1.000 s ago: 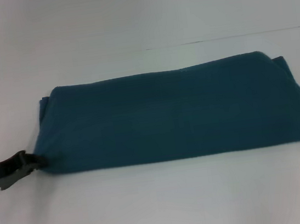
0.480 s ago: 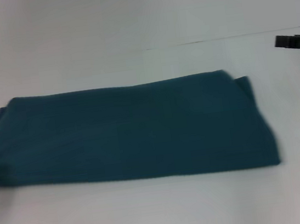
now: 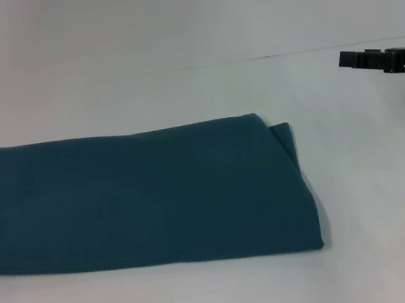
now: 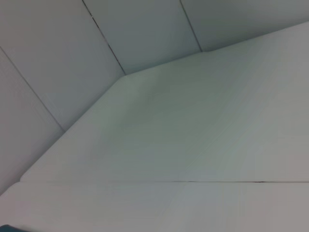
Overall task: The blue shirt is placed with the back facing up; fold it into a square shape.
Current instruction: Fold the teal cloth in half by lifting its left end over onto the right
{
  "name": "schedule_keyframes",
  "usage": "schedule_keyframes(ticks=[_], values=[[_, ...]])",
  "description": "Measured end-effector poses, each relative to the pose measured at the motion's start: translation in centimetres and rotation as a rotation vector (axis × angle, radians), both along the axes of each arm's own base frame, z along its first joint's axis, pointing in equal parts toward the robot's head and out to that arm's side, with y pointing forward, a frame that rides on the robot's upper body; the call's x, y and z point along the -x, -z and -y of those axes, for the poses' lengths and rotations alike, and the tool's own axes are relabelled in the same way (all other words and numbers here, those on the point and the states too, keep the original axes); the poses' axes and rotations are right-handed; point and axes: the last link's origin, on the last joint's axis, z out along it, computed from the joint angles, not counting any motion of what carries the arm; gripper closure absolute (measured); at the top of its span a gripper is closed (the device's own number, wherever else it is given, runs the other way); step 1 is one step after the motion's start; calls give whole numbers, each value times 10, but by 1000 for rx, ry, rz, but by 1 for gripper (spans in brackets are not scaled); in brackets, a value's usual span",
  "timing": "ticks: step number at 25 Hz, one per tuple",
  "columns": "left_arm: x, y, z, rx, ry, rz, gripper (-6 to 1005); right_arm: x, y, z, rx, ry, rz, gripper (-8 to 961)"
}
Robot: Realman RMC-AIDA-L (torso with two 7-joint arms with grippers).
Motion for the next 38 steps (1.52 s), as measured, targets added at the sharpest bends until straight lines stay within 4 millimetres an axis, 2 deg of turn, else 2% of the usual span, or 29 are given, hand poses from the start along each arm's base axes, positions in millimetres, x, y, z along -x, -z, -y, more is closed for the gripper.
schedule_keyframes(ticks=[1, 3, 8, 11, 14, 16, 18, 21, 27, 31, 38], values=[[0, 0, 0, 0, 0, 0, 974, 0, 0, 0, 0, 0, 0, 224], [-20, 5, -11, 15, 103, 55, 973, -1, 0, 0, -1, -3, 4, 224], [-99, 37, -45, 79, 440, 233, 972, -10, -6, 6, -15, -6, 8, 224], [-148, 71, -67, 147, 585, 297, 970, -17, -10, 11, -19, -5, 13, 224], [-186, 111, -82, 217, 681, 368, 969, -24, -18, 16, -25, -1, 18, 225], [-202, 134, -87, 241, 714, 425, 968, -30, -26, 19, -34, -1, 22, 225], [-212, 159, -87, 256, 727, 474, 967, -36, -34, 23, -41, 0, 31, 225], [-217, 195, -79, 264, 708, 522, 966, -44, -45, 26, -49, 3, 53, 227], [-208, 263, -44, 216, 596, 500, 964, -49, -56, 27, -59, -7, 100, 228], [-215, 284, -21, 195, 605, 507, 962, -48, -59, 25, -66, -18, 117, 229], [-226, 296, -4, 208, 649, 504, 959, -42, -50, 22, -29, -44, 134, 229]])
